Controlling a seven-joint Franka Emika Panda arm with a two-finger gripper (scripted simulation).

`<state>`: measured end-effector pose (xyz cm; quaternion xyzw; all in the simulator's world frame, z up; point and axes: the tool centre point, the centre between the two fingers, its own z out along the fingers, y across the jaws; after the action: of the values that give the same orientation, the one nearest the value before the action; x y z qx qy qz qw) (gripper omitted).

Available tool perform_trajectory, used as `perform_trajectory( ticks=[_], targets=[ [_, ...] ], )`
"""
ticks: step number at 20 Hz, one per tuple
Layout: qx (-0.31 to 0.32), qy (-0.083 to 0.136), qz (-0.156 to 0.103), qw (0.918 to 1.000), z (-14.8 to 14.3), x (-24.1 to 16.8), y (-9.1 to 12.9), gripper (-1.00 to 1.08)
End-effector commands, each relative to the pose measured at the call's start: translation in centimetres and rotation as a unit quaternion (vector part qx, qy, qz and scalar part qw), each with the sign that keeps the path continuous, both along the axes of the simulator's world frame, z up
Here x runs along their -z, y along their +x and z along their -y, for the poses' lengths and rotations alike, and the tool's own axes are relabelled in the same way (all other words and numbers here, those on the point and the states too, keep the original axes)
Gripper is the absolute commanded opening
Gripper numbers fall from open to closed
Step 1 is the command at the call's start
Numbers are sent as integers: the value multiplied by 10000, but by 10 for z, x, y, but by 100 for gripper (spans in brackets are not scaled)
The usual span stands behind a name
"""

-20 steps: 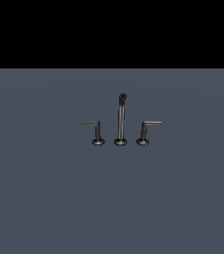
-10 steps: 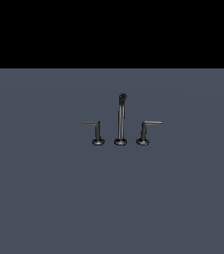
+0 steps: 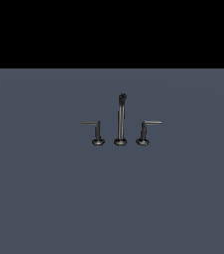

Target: Turn on the faucet by rotating a designated handle.

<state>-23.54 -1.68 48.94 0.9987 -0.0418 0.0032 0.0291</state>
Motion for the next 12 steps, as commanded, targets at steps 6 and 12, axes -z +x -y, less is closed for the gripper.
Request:
perform_trajectory(
  ticks=[6,12],
  targets=[
    [632,20,27,9980,7,12,41,-100],
    [1385,45,59,9903,18,34,89,-100]
  ],
)
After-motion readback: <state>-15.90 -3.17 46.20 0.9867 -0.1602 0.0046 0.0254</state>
